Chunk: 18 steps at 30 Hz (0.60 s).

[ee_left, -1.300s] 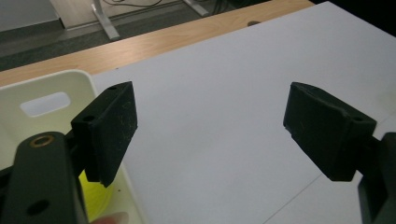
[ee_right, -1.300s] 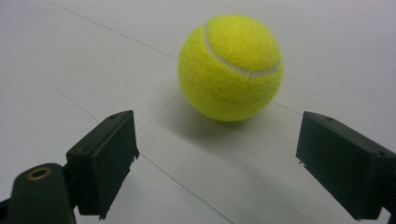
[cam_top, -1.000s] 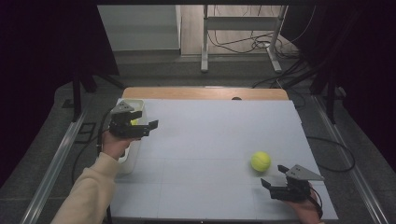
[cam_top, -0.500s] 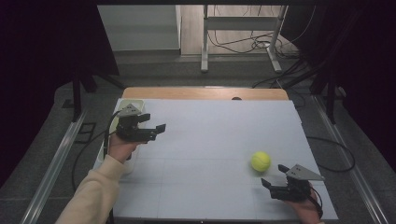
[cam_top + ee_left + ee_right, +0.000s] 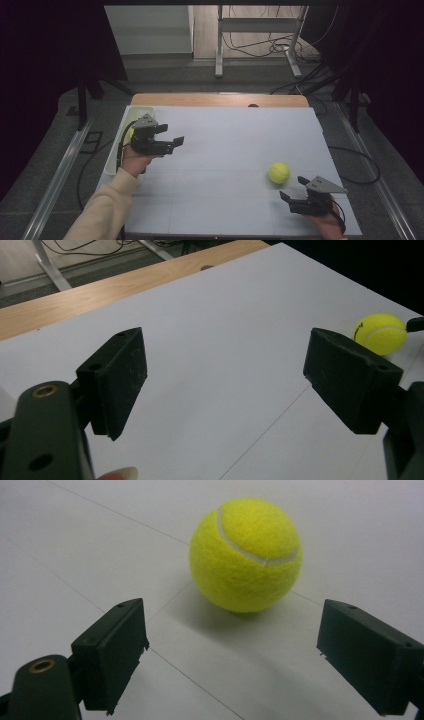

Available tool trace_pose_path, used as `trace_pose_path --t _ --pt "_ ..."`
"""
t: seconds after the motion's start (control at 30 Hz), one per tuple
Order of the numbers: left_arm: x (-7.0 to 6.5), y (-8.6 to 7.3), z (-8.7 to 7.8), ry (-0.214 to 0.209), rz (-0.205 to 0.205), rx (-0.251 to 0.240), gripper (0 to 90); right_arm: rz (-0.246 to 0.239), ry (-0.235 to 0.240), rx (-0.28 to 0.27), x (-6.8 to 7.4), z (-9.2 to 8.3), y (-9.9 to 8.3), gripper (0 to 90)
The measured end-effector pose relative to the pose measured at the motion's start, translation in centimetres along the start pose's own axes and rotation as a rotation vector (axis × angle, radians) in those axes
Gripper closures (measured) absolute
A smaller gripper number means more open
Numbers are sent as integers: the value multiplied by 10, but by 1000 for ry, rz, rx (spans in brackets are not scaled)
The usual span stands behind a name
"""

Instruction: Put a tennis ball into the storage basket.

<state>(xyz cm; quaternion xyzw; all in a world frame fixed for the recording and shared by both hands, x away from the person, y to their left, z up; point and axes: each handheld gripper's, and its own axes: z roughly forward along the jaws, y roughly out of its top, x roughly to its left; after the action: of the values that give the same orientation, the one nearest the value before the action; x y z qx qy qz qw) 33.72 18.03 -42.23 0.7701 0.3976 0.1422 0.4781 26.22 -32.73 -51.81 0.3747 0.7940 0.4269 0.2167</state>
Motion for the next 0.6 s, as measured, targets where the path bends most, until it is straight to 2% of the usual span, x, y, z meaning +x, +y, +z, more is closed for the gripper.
trace_pose_path --t 0.6 --pt "-16 2 14 -39 27 12 185 -1 1 0 0 0 0 132"
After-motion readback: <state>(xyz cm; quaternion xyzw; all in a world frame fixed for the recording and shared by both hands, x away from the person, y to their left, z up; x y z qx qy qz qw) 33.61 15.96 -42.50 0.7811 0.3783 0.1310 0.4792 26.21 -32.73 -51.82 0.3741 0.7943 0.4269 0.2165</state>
